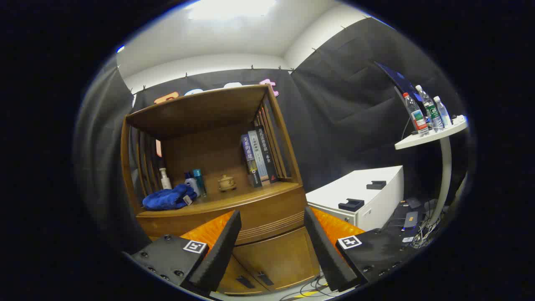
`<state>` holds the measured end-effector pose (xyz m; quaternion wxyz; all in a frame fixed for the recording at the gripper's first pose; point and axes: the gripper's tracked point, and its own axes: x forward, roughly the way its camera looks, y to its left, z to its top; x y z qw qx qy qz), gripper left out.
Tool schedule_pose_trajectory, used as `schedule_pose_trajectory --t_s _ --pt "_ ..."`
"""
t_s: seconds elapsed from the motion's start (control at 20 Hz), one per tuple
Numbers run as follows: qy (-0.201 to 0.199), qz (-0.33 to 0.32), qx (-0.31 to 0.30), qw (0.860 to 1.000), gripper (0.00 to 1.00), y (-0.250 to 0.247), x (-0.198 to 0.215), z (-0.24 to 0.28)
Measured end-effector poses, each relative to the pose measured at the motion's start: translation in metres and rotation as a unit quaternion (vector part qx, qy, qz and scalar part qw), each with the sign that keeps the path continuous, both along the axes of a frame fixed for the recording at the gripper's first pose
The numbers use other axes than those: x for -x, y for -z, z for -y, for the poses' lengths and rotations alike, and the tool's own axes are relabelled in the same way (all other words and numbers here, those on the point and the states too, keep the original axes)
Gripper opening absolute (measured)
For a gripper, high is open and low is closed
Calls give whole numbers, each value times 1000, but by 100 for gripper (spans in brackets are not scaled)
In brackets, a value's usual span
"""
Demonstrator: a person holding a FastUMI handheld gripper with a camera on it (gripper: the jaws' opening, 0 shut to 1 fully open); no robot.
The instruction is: Pull open the drawer, take out the items inside it, and place them on the countertop above the cabinet.
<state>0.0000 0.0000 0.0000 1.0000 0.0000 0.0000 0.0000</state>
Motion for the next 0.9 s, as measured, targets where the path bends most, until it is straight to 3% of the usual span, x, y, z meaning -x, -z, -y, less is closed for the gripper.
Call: schedule_pose_trajectory --t_s 0.2,0.35,0.45,0.9 --pt "-14 -33 6 999 98 -40 -1 -26" --pt "-19 11 27 999 98 -108 12 -52" --pt "-24 27 66 997 98 -127 23 -68" --pt "-30 5 100 995 98 -102 15 -78"
